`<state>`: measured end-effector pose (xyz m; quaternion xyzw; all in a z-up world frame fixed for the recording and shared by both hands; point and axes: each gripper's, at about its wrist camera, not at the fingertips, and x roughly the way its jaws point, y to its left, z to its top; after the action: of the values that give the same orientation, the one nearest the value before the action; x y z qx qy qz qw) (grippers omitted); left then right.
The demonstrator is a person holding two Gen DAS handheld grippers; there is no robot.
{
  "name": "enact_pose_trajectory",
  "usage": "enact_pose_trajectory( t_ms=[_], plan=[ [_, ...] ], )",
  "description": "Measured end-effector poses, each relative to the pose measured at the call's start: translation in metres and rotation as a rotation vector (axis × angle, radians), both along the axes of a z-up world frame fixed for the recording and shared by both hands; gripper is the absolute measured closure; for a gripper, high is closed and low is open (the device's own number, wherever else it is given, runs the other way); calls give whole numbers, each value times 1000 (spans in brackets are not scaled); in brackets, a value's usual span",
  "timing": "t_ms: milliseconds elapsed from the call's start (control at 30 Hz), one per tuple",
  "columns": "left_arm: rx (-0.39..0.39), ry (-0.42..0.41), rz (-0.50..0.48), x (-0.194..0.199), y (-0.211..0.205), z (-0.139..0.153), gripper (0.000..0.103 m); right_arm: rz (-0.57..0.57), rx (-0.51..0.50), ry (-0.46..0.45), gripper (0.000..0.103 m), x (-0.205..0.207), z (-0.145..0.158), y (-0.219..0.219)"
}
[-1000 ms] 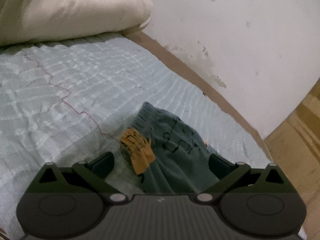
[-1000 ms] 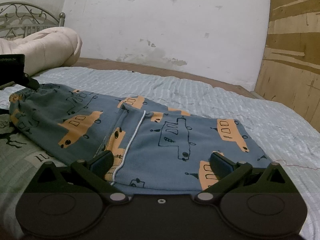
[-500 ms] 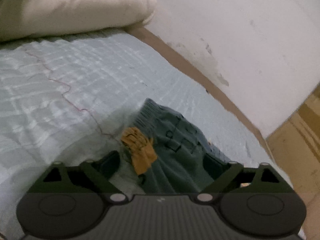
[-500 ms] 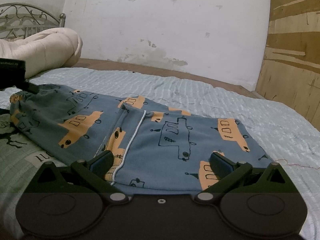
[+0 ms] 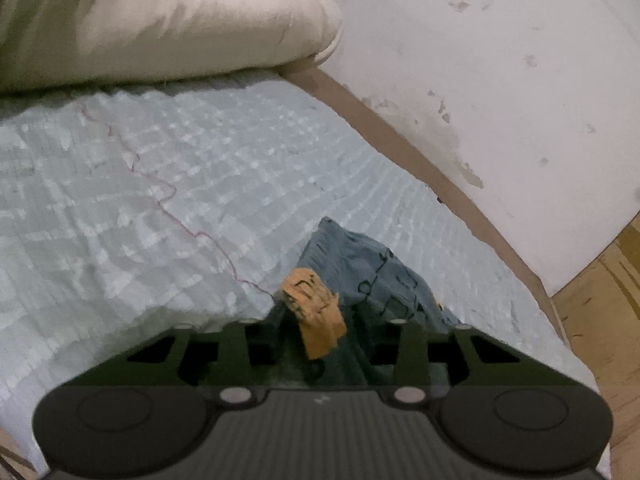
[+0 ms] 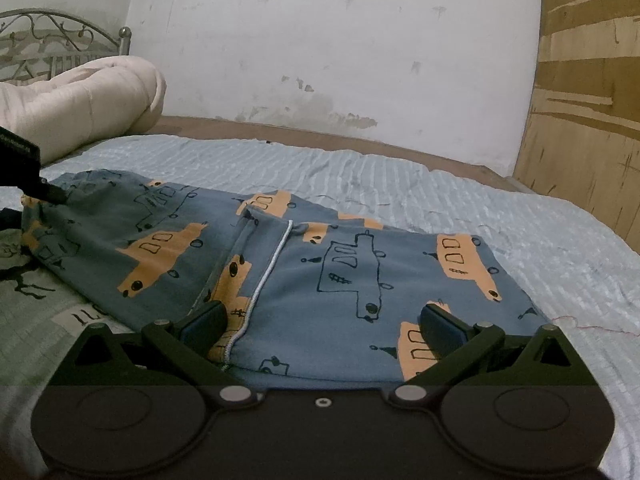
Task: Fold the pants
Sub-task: 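Grasp the pants leg cuff with the left tool, then lift the cuff with the left tool and fold it over the pants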
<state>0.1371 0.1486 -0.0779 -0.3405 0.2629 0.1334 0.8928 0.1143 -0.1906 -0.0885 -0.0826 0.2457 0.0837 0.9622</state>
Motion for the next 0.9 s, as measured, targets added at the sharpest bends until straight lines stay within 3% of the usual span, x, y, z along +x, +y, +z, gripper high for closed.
enact_pose_trajectory(
  t_ms=[167,300,400,533,700,900],
  plan=[
    [119,-45,-38,-2,-10,19,85,9,-37,8,1,0,6,4],
    [243,-83,-107,0,-31,42,87,31,-91,-61,1,-5,16,11],
    [314,-109,-144,3,-48,59,87,47,-74,-70,1,-8,20,8],
    [375,-151,-211,6,-80,81,88,58,-63,-101,1,-17,25,-7],
    [466,-204,-356,9,-136,108,88,68,-179,-190,1,-29,27,-29],
    [501,-250,-533,15,-206,123,88,38,-241,-254,1,-41,36,-64]
  ],
)
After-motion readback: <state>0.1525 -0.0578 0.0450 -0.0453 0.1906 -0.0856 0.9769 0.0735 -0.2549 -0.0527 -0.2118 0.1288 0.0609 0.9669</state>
